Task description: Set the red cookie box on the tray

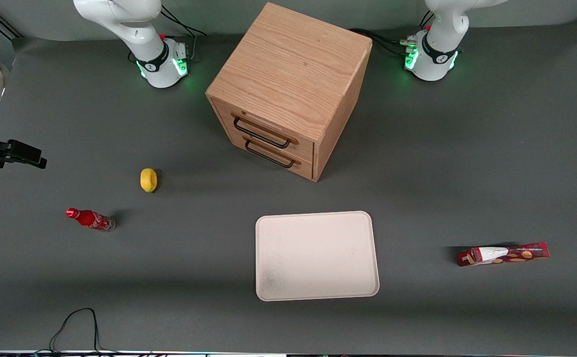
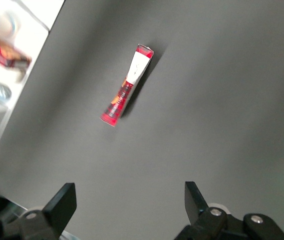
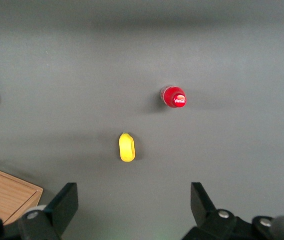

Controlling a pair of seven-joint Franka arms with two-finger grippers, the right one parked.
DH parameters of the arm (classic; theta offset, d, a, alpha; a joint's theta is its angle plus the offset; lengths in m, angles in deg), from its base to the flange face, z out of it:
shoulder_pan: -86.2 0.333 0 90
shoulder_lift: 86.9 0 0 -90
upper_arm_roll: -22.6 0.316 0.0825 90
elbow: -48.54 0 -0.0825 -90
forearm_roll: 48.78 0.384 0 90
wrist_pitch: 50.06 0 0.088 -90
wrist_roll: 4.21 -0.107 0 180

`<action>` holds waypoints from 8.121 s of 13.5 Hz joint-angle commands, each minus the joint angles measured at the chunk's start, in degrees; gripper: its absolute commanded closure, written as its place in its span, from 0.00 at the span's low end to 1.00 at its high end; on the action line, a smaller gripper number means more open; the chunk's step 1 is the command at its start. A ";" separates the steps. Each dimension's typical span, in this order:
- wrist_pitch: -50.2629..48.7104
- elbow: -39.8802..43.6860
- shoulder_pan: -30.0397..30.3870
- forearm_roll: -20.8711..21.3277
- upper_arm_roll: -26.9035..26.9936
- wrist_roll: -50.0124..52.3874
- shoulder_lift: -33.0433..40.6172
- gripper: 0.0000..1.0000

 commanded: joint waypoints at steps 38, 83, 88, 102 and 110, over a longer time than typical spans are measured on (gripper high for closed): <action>31.92 -11.64 0.20 -3.49 -1.49 -28.17 -25.86 1.00; 29.88 4.28 -25.81 -5.96 -9.05 96.80 -32.62 1.00; 33.68 0.75 -25.73 -5.69 -8.96 97.16 -32.97 1.00; 16.40 -0.13 -21.96 -3.50 -8.78 94.19 -20.61 0.00; 9.33 -31.82 -13.77 -3.32 2.88 72.22 15.50 0.00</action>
